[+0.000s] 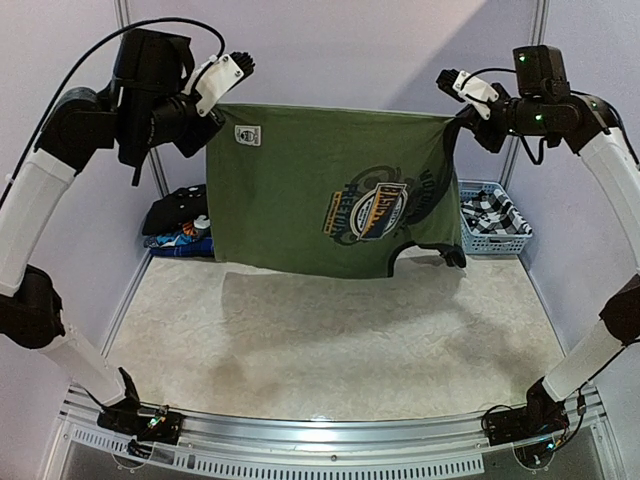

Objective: Fold and stack the mixed laundry pile
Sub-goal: Pick up the crumpled tank top from the center of the board, then flatten out the crumpled tank top at the center of the board.

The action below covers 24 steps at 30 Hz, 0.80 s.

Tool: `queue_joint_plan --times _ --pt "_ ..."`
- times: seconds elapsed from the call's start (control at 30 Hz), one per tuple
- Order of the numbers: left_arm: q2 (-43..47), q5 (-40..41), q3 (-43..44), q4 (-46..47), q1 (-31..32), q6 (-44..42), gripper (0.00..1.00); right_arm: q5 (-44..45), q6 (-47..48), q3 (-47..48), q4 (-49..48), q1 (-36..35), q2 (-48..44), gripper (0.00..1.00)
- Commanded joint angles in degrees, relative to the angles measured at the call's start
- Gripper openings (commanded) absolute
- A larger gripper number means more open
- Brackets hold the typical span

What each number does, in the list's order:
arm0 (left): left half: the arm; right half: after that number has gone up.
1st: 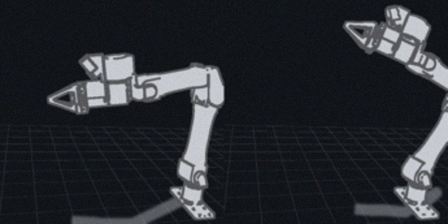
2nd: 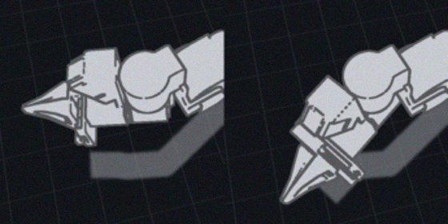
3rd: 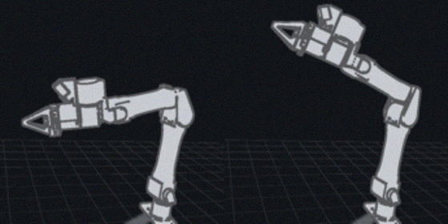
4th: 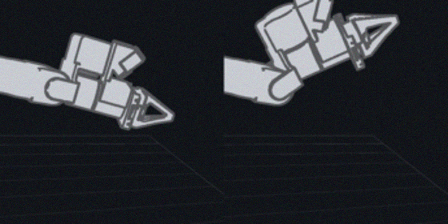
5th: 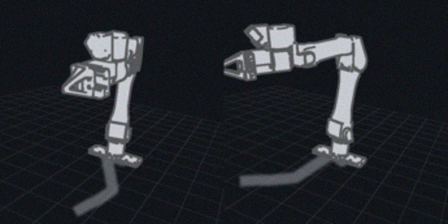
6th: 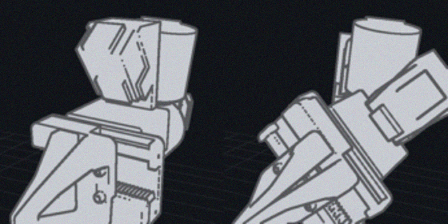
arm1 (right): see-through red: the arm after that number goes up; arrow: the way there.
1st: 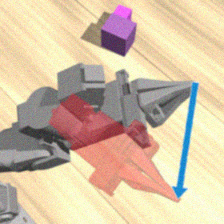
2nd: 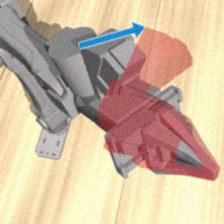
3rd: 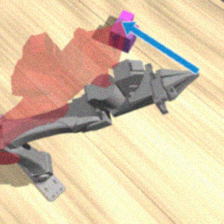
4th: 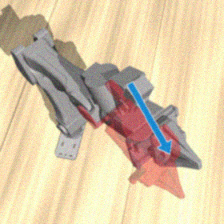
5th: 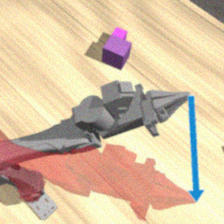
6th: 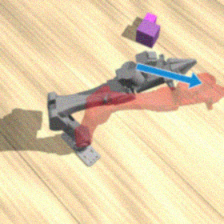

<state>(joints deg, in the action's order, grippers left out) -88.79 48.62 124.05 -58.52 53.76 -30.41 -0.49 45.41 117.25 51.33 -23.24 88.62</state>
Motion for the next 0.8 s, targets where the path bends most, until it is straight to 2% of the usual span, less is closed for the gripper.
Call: queue_joint_plan --times 0.0,0.17,0.27,0.43,0.53,0.7,0.77 --pt "2.9 6.5 0.8 6.0 6.5 -6.8 0.0 -4.2 2.1 2.0 5.0 0.3 -5.5 0.0" --pt "6.2 16.5 -2.0 15.2 16.3 -16.1 0.0 -11.2 2.5 3.3 9.5 0.1 -11.6 0.0" --pt "7.0 23.0 -3.6 24.4 23.5 -26.3 0.0 -17.1 3.8 5.5 13.8 0.0 -14.6 0.0" --pt "6.4 31.7 -8.0 52.7 35.6 -54.3 0.0 -22.5 5.9 9.7 19.7 0.0 -19.1 0.0" --pt "5.1 33.9 -7.8 66.0 39.2 -64.1 0.0 -24.4 6.6 11.2 21.4 0.0 -21.0 0.0" --pt "7.2 32.6 -10.2 69.9 38.9 -63.3 0.0 -26.2 7.8 10.0 22.5 0.0 -21.5 0.0" --pt "9.3 31.1 -12.1 64.2 35.8 -57.2 0.0 -25.7 8.3 7.1 20.9 0.0 -20.6 0.0"
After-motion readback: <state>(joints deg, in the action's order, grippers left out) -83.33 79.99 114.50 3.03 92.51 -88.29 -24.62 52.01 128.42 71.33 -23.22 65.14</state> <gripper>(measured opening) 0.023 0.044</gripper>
